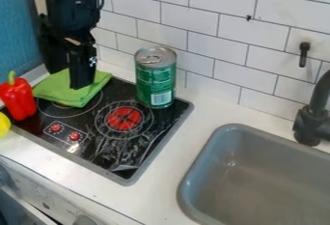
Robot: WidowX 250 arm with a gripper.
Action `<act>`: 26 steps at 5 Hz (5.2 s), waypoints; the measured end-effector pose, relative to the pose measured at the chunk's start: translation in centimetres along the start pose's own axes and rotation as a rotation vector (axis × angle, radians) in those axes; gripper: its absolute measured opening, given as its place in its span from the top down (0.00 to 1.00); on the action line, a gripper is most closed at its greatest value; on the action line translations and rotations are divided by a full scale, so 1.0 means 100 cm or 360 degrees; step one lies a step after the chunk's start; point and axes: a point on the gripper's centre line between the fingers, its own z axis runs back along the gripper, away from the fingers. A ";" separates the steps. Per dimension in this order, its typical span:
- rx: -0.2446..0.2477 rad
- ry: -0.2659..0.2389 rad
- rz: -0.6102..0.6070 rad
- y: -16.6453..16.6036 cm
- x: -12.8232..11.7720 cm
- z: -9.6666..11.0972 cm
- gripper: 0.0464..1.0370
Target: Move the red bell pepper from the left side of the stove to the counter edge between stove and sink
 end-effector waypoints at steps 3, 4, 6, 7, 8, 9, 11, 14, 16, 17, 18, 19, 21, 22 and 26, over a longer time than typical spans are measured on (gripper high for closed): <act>0.0162 -0.0047 0.0061 0.037 -0.033 0.018 0.04; 0.0173 0.0006 0.0106 0.051 -0.049 0.017 0.04; 0.0171 0.0017 0.0213 0.097 -0.043 0.000 0.04; 0.0139 0.0022 0.0224 0.112 -0.032 -0.009 0.04; 0.0106 0.0058 0.0219 0.121 -0.023 -0.021 0.04; 0.0082 0.0095 0.0229 0.124 -0.021 -0.031 0.04; 0.0061 0.0164 0.0251 0.124 -0.024 -0.042 0.04; 0.0030 0.0208 0.0266 0.127 -0.026 -0.055 0.05; 0.0004 0.0187 0.0260 0.125 -0.025 -0.055 0.45; -0.0012 0.0186 0.0288 0.127 -0.029 -0.056 0.72; -0.0017 0.0192 0.0320 0.128 -0.032 -0.056 0.89; 0.0102 0.0146 0.0343 0.108 -0.026 -0.033 0.94; 0.0015 -0.0056 -0.0026 0.017 -0.004 0.019 0.94; -0.0108 -0.0031 -0.0238 -0.030 0.013 0.018 0.94; -0.0106 0.0071 -0.0566 -0.098 0.057 -0.042 0.94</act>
